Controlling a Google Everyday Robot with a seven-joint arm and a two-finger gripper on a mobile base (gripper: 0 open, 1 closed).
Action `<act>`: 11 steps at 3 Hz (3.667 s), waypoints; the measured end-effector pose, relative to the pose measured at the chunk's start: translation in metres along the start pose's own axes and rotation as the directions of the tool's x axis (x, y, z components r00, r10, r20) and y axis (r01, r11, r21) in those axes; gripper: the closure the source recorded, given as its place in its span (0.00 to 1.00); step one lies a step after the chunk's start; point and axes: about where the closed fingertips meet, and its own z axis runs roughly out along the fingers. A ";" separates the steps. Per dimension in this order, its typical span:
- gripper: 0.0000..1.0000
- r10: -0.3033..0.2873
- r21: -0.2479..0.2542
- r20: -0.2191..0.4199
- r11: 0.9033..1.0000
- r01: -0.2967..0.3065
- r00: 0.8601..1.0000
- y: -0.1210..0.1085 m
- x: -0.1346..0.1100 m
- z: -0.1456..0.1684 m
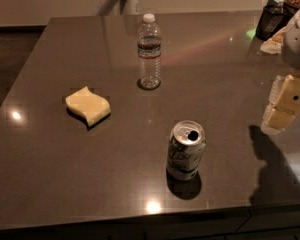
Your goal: Pick water bottle
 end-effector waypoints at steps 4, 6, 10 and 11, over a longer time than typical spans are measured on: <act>0.00 0.204 0.048 0.113 0.977 -0.210 0.972 -0.097 -0.033 0.045; 0.00 0.220 -0.011 0.315 0.973 -0.229 0.923 -0.136 -0.109 0.075; 0.00 0.182 -0.080 0.423 0.983 -0.163 0.888 -0.164 -0.225 0.120; 0.16 0.189 -0.094 0.433 0.982 -0.164 0.882 -0.166 -0.234 0.121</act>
Offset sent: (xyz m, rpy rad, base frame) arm 0.0724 -0.0002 -0.0219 0.0183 0.0061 -0.1705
